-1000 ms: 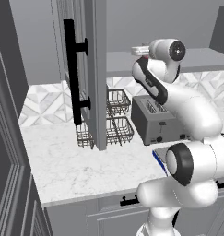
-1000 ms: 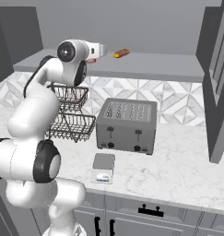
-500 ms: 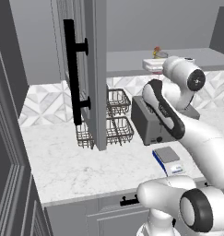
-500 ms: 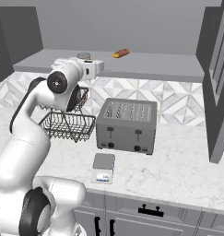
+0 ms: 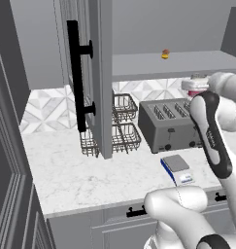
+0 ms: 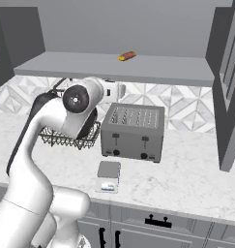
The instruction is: Pick the canned food and place it on the digital scale for weighing, and close the cabinet.
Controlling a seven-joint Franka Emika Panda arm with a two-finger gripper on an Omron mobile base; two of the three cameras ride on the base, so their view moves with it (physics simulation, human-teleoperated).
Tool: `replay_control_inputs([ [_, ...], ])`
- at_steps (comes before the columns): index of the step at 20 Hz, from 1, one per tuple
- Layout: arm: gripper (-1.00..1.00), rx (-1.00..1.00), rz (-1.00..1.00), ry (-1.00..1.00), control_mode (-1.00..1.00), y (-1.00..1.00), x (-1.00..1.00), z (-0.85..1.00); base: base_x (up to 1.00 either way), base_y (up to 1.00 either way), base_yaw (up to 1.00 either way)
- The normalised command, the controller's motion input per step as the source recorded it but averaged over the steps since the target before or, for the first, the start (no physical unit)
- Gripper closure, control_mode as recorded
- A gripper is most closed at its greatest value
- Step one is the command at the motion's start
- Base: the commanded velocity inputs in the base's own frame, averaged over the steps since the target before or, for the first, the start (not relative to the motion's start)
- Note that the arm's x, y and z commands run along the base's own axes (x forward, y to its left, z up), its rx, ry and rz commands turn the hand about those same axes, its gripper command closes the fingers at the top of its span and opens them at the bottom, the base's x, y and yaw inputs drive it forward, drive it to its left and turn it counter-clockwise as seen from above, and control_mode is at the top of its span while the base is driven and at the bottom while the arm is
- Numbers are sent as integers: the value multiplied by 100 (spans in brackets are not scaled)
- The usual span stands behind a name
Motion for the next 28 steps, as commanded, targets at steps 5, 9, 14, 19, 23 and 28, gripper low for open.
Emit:
replay_control_inputs([
  [5,100,0,36,8,-100,-37,5,-100,0,0,0],
  [9,100,0,33,4,-100,-22,16,-97,0,0,0],
  [14,100,0,26,3,-100,-10,24,-88,0,0,0],
  [19,100,0,18,5,-100,-6,6,-74,0,0,0],
  [23,100,0,11,4,-100,-2,0,-63,0,0,0],
  [28,100,0,14,0,-100,0,0,-67,0,0,0],
])
